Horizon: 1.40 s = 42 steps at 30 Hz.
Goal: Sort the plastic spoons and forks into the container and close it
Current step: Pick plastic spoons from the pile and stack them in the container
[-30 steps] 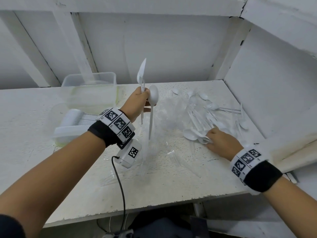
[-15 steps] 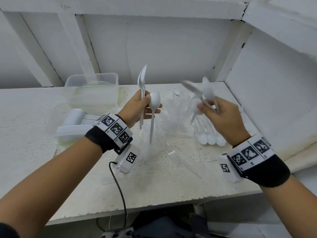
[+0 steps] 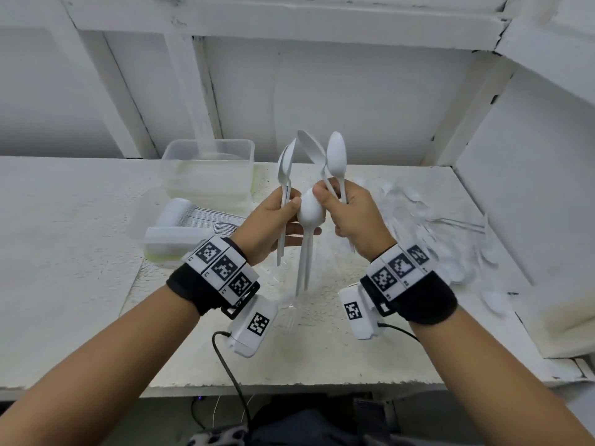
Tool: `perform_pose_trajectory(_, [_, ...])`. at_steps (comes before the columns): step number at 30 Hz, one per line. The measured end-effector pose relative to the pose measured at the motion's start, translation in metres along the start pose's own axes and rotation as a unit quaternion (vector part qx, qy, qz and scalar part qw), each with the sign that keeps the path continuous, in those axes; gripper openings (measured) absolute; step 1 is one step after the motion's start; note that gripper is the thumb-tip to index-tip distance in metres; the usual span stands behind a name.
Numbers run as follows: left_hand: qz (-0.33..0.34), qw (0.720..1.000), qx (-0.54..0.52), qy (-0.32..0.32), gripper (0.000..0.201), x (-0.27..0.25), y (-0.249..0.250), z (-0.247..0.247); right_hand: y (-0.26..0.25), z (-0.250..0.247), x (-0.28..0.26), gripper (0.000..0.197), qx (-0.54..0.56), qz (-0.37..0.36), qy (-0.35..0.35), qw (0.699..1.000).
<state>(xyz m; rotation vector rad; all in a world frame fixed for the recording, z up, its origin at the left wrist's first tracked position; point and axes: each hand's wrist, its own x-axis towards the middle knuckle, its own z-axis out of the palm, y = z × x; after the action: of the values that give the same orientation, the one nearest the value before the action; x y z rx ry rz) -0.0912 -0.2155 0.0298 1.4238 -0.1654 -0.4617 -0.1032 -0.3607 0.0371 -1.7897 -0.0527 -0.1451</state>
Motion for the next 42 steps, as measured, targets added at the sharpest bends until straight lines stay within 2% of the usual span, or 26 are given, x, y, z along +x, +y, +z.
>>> perform_pose_trajectory(2, [-0.001,1.0,0.002,0.006,0.015,-0.004,0.0,-0.002,0.002,0.009,0.0,0.008,-0.007,-0.007,0.016,1.0])
perform_pose_trajectory(5, [-0.003,1.0,-0.001,0.015,0.015,-0.009,0.0,-0.004,0.007,0.016,0.0,0.014,-0.048,-0.021,0.026,0.998])
perform_pose_trajectory(11, [-0.01,0.999,0.01,0.031,0.018,-0.013,-0.005,-0.006,0.008,0.018,-0.002,0.021,-0.069,0.014,0.018,0.997])
perform_pose_trajectory(13, [-0.007,0.999,0.031,0.029,0.02,-0.015,-0.007,-0.007,0.006,0.016,-0.001,0.024,-0.047,0.029,0.022,0.998])
perform_pose_trajectory(16, [0.0,0.996,0.086,0.013,0.023,-0.018,-0.011,-0.008,0.0,0.012,0.003,0.026,0.019,0.051,0.063,0.997])
perform_pose_trajectory(20, [0.012,0.986,0.166,-0.008,0.015,-0.023,-0.014,-0.005,-0.007,0.011,0.009,0.029,0.07,0.068,0.112,0.989])
perform_pose_trajectory(25, [0.04,0.969,0.243,0.02,0.029,-0.022,-0.018,0.0,-0.012,0.023,0.009,0.029,0.126,0.095,0.138,0.978])
perform_pose_trajectory(29, [0.059,0.951,0.303,0.03,0.035,-0.022,-0.021,0.001,-0.014,0.028,0.01,0.03,0.127,0.101,0.165,0.973])
perform_pose_trajectory(32, [0.039,0.958,0.281,0.026,0.04,-0.02,-0.019,0.002,-0.016,0.031,0.01,0.03,0.131,0.104,0.174,0.97])
perform_pose_trajectory(36, [-0.008,0.989,0.15,-0.009,0.039,-0.022,-0.016,0.008,-0.016,0.037,0.012,0.027,0.138,0.096,0.192,0.967])
perform_pose_trajectory(42, [-0.057,0.997,0.027,-0.034,0.033,-0.021,-0.014,0.007,-0.015,0.04,0.012,0.018,0.108,0.064,0.204,0.971])
